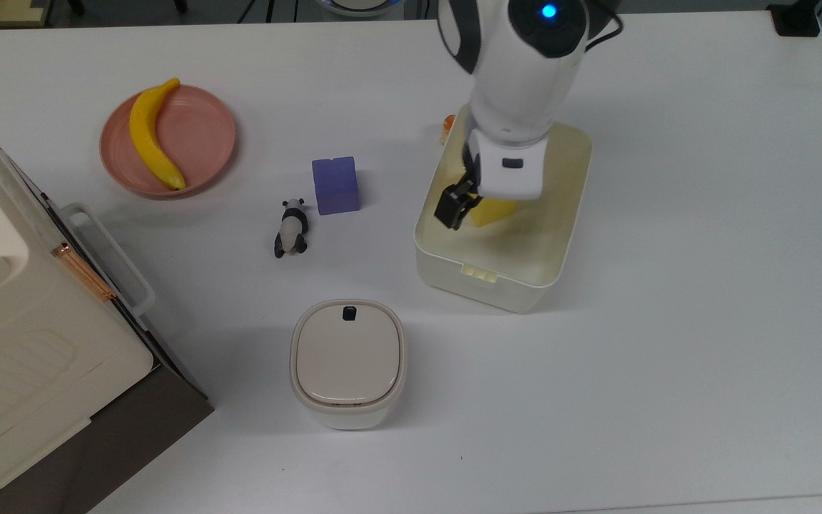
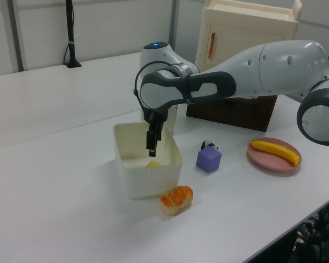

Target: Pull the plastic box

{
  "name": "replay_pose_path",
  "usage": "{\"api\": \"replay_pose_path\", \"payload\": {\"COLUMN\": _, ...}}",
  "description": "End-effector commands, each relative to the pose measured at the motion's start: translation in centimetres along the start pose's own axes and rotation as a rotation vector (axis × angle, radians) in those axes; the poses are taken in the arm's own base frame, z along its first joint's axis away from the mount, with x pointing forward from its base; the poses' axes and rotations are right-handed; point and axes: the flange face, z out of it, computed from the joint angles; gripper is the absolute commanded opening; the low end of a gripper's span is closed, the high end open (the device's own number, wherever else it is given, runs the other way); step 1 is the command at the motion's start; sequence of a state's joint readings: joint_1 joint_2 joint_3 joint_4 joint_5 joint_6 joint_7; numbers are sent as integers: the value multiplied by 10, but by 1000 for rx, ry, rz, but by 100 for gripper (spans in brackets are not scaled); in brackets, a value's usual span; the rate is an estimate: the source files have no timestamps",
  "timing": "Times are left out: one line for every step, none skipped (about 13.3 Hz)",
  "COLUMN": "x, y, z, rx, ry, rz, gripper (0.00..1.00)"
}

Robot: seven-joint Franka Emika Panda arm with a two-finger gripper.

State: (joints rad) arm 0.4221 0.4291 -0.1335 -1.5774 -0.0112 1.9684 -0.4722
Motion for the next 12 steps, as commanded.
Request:
{"api": "replay_pose_path", "payload": {"x": -17, "y": 1, "z": -58, "rx": 7, "ry": 71, "rz": 221, "gripper": 100}}
{"api": "replay_pose_path", "payload": {"x": -25, "y": 12, "z": -70, "rx": 3, "ry": 89, "rz": 303, "gripper": 100}}
{"api": "replay_pose_path", "payload": {"x": -43, "y": 37, "z": -84, "rx": -1, "ry": 111, "rz": 448, "gripper": 100}}
{"api": "replay_pose_path", "payload": {"x": -60, "y": 58, "z": -97, "rx": 0, "ry": 131, "rz": 578, "gripper": 100}}
{"api": "replay_pose_path", "payload": {"x": -72, "y": 71, "z": -106, "rx": 1, "ry": 144, "rz": 654, "gripper": 100}}
{"api": "replay_pose_path", "payload": {"x": -87, "y": 86, "z": -111, "rx": 6, "ry": 144, "rz": 728, "gripper": 100}}
{"api": "replay_pose_path", "payload": {"x": -93, "y": 89, "z": -109, "rx": 12, "ry": 116, "rz": 745, "gripper": 100}}
{"api": "replay_pose_path", "payload": {"x": -105, "y": 97, "z": -113, "rx": 16, "ry": 88, "rz": 759, "gripper": 100}}
{"api": "replay_pose_path", "payload": {"x": -119, "y": 110, "z": -119, "rx": 22, "ry": 82, "rz": 786, "gripper": 100}}
{"api": "replay_pose_path", "payload": {"x": -122, "y": 114, "z": -125, "rx": 23, "ry": 85, "rz": 798, "gripper": 100}}
{"api": "replay_pose_path", "payload": {"x": -124, "y": 114, "z": -127, "rx": 25, "ry": 77, "rz": 803, "gripper": 100}}
{"api": "replay_pose_path", "payload": {"x": -124, "y": 114, "z": -127, "rx": 28, "ry": 71, "rz": 806, "gripper": 100}}
